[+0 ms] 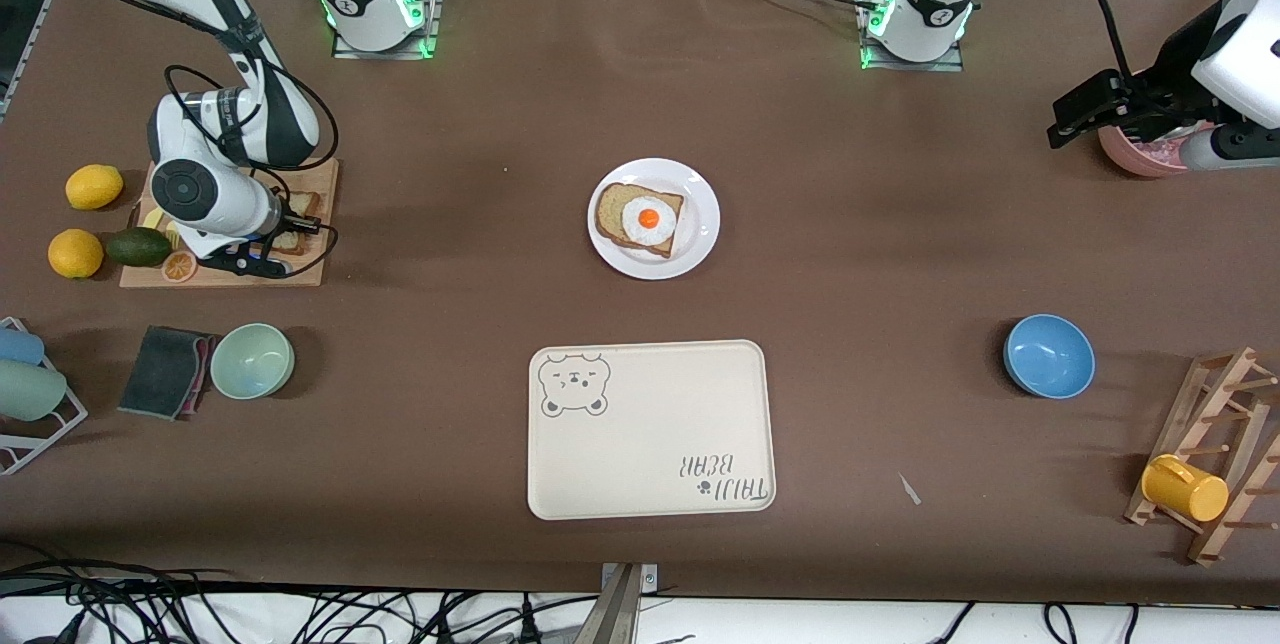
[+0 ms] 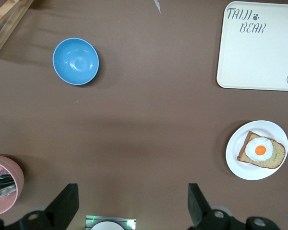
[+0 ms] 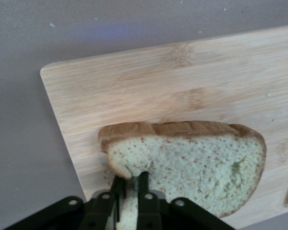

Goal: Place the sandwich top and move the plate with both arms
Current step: 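Lift the bread slice and carry it over the white plate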

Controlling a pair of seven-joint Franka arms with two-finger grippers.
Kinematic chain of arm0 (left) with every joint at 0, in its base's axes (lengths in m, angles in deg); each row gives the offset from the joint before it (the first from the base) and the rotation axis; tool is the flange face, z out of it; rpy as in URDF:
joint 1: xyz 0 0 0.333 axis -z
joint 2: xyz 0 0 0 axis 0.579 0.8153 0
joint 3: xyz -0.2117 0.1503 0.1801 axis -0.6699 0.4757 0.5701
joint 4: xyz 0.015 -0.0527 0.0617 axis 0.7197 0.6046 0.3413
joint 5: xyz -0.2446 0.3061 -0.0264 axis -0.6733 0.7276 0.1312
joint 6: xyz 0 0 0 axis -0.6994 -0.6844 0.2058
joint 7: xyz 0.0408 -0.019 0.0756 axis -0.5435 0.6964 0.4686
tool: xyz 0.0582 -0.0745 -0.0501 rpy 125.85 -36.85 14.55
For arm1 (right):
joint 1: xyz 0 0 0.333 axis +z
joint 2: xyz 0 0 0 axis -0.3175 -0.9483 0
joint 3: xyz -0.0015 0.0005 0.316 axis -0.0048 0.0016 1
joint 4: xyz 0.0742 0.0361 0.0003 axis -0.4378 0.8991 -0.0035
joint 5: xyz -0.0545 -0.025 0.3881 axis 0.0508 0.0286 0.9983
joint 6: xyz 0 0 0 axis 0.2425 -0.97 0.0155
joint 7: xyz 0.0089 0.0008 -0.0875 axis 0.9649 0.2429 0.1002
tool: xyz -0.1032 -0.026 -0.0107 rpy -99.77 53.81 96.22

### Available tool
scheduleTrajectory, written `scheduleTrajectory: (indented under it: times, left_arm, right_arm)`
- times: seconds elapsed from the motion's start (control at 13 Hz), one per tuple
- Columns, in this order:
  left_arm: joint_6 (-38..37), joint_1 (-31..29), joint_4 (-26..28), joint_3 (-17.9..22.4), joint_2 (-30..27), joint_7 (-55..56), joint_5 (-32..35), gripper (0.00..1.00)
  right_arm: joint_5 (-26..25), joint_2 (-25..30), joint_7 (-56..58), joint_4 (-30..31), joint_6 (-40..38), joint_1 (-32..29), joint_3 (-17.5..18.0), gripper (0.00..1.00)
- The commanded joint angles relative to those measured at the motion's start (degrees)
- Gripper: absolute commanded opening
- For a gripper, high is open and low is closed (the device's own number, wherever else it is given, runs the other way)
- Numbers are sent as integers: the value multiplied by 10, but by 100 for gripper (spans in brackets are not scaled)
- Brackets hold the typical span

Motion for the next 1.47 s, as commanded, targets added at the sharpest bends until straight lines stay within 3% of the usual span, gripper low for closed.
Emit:
scheduleTrajectory:
  times: [0.0, 0.39, 0.54, 0.69, 0.93, 1.08, 1.39]
  left_arm:
    - [-8, -3, -13, -3, 1, 1, -11, 100]
    - [-8, -3, -13, -3, 1, 1, -10, 100]
    - [-8, -3, -13, -2, 1, 1, -8, 100]
    - [-8, -3, -13, 0, 1, 1, -7, 100]
    - [-8, -5, -13, 3, 2, -1, -6, 100]
    - [-8, -7, -12, 4, 2, -2, -6, 100]
    - [-8, -8, -12, 4, 3, -2, -5, 100]
  right_arm:
    - [-9, 12, 21, -19, -58, 0, 10, 0]
    - [-7, 70, 36, -75, -209, 0, 43, 0]
    - [24, 84, 28, -126, -275, 0, 74, 0]
    - [65, 110, 19, -158, -294, 0, 115, 0]
    - [73, 93, -61, -241, -341, 7, 204, 0]
    - [136, 50, -127, -320, -385, 18, 249, 0]
    - [139, 16, -260, -369, -376, 144, 262, 0]
